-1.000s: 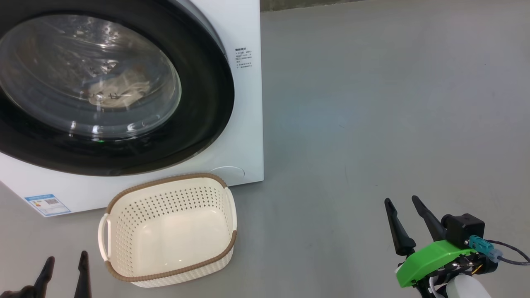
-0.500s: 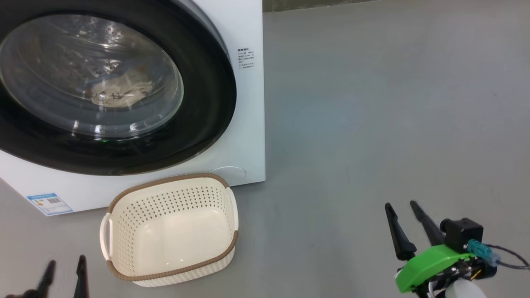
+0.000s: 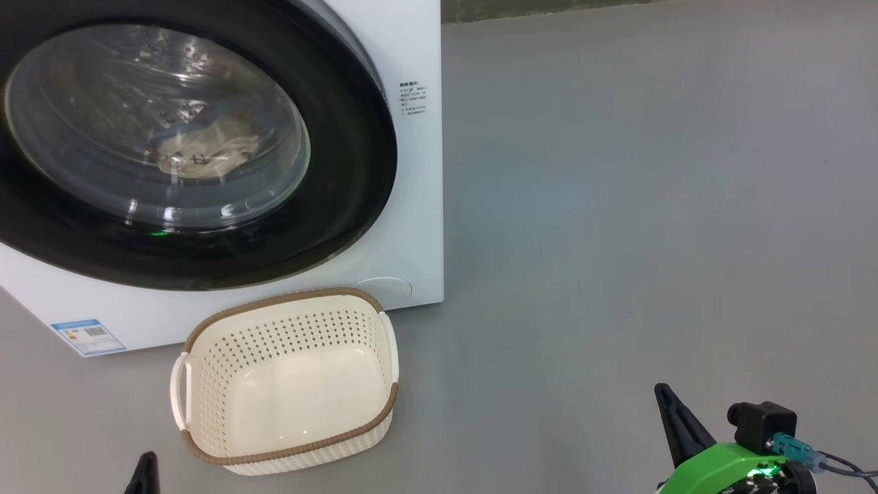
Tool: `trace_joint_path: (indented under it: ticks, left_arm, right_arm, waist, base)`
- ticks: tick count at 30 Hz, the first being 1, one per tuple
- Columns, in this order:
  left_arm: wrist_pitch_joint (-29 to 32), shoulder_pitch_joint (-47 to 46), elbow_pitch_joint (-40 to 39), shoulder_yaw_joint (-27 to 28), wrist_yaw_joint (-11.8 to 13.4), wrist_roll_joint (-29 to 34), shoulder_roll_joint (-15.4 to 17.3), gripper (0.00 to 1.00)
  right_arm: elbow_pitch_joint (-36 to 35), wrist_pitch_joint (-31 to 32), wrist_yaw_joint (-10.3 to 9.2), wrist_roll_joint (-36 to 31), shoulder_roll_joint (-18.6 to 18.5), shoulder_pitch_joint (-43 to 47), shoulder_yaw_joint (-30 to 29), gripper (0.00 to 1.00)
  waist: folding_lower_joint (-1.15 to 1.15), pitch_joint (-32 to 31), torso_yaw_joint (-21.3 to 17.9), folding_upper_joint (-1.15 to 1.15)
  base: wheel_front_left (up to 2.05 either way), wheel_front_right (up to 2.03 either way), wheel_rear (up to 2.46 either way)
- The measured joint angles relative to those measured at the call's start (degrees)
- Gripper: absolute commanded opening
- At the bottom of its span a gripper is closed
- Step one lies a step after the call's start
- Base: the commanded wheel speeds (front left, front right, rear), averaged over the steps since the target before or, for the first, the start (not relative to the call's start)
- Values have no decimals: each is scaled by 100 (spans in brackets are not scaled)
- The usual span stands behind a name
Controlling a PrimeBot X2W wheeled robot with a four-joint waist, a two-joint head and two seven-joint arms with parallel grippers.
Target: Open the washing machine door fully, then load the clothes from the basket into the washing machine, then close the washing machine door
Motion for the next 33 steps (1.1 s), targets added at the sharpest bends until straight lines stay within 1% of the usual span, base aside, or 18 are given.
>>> trace_joint_path:
  ticks: [9,13,21,24,27,30,33]
  left_arm:
    - [146,-3,-18,-19,0,-531,-5,0]
    - [202,-16,-35,-25,0,-802,-11,0]
    - [345,-34,-69,-42,0,-1273,-51,0]
    - [367,-39,-78,-45,0,-1483,-54,0]
    - [433,-50,-100,-51,0,-1642,-62,0]
    - [491,-51,-112,-55,0,-1851,-70,0]
    - [545,-53,-125,-60,0,-2016,-85,0]
  right_arm:
    - [-116,142,0,600,21,0,-62,0]
    - [-167,203,0,760,25,1,-104,0]
    - [-276,328,0,1337,54,1,-157,0]
    - [-313,381,0,1444,59,2,-169,0]
    - [-353,434,0,1704,62,3,-187,0]
    - [-396,494,0,1812,64,4,-207,0]
    - [-435,521,0,2071,69,4,-233,0]
  waist:
    - [-2,-4,51,0]
    - [-2,-11,74,0]
    - [-2,-26,119,0]
    - [-2,-32,136,0]
    - [-2,-37,153,0]
    - [-2,-43,170,0]
    - [-2,-49,186,0]
  base:
    - [0,0,0]
    - [0,0,0]
    - [0,0,0]
    - [0,0,0]
    - [0,0,0]
    - [0,0,0]
    - [0,0,0]
